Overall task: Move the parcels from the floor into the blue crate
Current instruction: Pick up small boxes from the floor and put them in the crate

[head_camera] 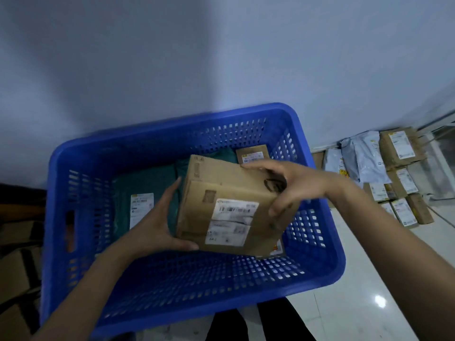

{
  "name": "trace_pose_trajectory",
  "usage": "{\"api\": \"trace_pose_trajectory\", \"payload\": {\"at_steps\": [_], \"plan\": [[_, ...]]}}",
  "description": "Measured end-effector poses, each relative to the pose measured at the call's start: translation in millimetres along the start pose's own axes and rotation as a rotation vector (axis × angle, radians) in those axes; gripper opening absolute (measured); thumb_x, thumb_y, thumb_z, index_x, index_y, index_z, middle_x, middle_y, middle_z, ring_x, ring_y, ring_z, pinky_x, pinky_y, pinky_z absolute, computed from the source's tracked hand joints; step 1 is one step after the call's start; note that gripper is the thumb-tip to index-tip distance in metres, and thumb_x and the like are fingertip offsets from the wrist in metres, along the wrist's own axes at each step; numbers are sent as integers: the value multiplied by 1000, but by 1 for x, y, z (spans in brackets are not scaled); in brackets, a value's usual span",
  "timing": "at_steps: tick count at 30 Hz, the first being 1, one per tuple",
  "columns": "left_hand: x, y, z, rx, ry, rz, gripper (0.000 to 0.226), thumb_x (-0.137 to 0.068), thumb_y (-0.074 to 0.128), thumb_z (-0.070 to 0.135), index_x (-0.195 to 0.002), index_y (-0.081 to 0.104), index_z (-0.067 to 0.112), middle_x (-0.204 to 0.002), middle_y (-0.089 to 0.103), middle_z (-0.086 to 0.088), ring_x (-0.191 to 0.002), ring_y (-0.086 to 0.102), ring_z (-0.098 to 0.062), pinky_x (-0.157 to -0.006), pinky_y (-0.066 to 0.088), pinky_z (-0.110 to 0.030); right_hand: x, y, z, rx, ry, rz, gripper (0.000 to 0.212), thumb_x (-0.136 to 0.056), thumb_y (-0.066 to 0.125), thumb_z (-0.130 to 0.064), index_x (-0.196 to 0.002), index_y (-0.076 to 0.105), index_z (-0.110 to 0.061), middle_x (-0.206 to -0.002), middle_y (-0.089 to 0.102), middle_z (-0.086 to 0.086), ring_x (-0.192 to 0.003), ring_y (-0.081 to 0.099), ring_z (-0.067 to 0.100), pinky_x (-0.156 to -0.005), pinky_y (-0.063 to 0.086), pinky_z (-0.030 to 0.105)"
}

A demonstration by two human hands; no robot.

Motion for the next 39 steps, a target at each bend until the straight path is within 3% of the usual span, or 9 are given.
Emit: {"api": "trace_pose_trajectory", "payload": {"at_steps": [3, 7, 9, 11, 15, 25, 31, 35, 39], "plan": [[-3, 5, 2, 331, -92, 35, 120, -43, 91, 52, -141, 22, 49, -139, 46, 18, -124, 51, -7, -100, 48, -38, -19, -20, -13, -174, -27, 60, 82, -70, 83, -13, -137, 45, -42, -136, 50, -15, -123, 49, 4, -103, 44, 29], [-7, 14, -10, 769, -180, 243, 108, -40, 92, 48, -135, 41, 37, -128, 61, 5, -117, 59, -18, -95, 50, -39, -24, -13, 4, -451, 40, 561, 75, -70, 79, -46, -135, 45, -30, -124, 57, -6, -118, 55, 12, -96, 47, 30], [-9, 23, -14, 882, -178, 222, 91, -56, 87, 42, -135, 44, 35, -129, 62, 6, -118, 60, -18, -96, 49, -41, -26, 17, 21, -459, 144, 480, 85, -69, 74, -59, -140, 38, -30, -130, 55, -5, -116, 56, 17, -97, 49, 37], [-14, 38, -16, 915, -220, 172, 83, -62, 83, 39, -136, 45, 32, -128, 63, 6, -117, 61, -17, -98, 49, -43, -30, 55, 36, -473, 167, 420, 77, -79, 71, -49, -143, 33, -28, -132, 53, -2, -113, 58, 18, -91, 52, 32], [-48, 68, -15, 980, -329, 202, 63, -77, 74, 33, -134, 46, 26, -127, 61, 3, -116, 57, -18, -102, 46, -41, -36, 87, 63, -454, 213, 729, 62, -88, 67, -29, -141, 36, -21, -124, 52, 0, -102, 55, 13, -68, 48, 13], [-164, 93, -7, 779, -366, 368, 51, -91, 61, 34, -137, 45, 19, -130, 55, 0, -119, 53, -21, -99, 45, -38, -73, 32, 103, -439, 398, 919, 66, -91, 63, -27, -145, 29, -11, -130, 54, 13, -117, 54, 31, -97, 49, 41], [-187, 104, -26, 678, -435, 332, 52, -86, 63, 42, -132, 47, 24, -131, 56, -1, -117, 55, -23, -95, 49, -40, -93, 34, 119, -306, 514, 908, 60, -93, 59, -26, -138, 30, 1, -127, 55, 21, -114, 56, 35, -92, 50, 41], [-190, 106, -30, 598, -450, 383, 73, -68, 63, 59, -130, 49, 24, -127, 59, 0, -115, 57, -22, -100, 46, -48, -88, 36, 114, 171, 637, 801, 59, -98, 46, -41, -136, 31, 2, -112, 62, 21, -100, 61, 34, -71, 45, 35], [-187, 105, -17, 549, -447, 375, 62, -84, 61, 49, -136, 43, 22, -132, 56, -1, -120, 53, -24, -102, 45, -47, -70, 39, 95, 380, 611, 830, 71, -96, 48, -44, -145, 16, -4, -101, 67, 15, -85, 66, 29, -62, 48, 34]]}}
Point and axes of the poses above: each hand's wrist, its own x-axis away from the middle knuckle, its own y-axis out of the palm, z = x × y, the point moved 2 cm from there along -x, towards the middle knuckle
